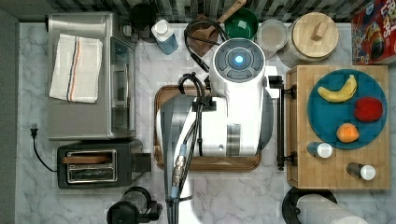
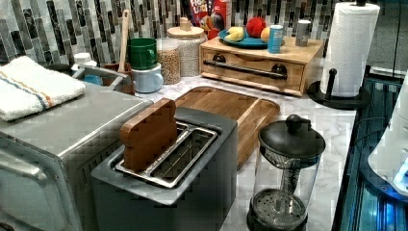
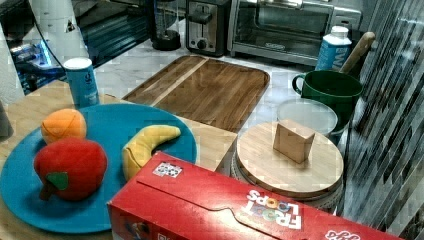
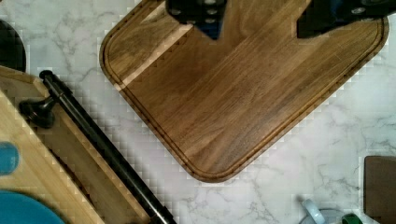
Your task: Open the drawer.
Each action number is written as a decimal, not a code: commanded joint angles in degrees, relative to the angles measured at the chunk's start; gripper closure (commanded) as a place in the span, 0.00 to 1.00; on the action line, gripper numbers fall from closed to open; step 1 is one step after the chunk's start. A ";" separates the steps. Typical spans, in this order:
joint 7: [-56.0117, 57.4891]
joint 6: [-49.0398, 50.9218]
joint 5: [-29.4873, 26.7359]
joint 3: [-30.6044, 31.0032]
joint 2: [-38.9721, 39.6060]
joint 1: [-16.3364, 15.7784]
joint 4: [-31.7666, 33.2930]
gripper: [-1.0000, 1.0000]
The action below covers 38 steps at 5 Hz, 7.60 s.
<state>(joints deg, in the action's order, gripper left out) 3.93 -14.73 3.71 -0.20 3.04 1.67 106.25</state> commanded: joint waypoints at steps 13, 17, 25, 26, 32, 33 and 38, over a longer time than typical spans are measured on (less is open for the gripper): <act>45.68 -26.28 0.14 -6.28 5.10 6.51 14.28 0.00; 46.94 -40.83 3.25 -5.94 10.67 9.85 19.27 0.00; 28.33 -49.49 6.01 -2.62 13.23 -0.42 25.09 0.00; 26.78 -50.42 4.85 0.40 13.51 -1.02 25.27 0.00; 17.34 -46.88 6.58 3.05 13.13 -8.76 23.19 0.00; 18.47 -45.54 4.96 3.37 13.31 -8.33 22.27 0.00; 18.39 -45.53 5.09 3.61 13.30 -8.08 22.28 0.00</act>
<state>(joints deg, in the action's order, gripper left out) 26.07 -59.76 10.06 0.54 16.66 -2.53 131.94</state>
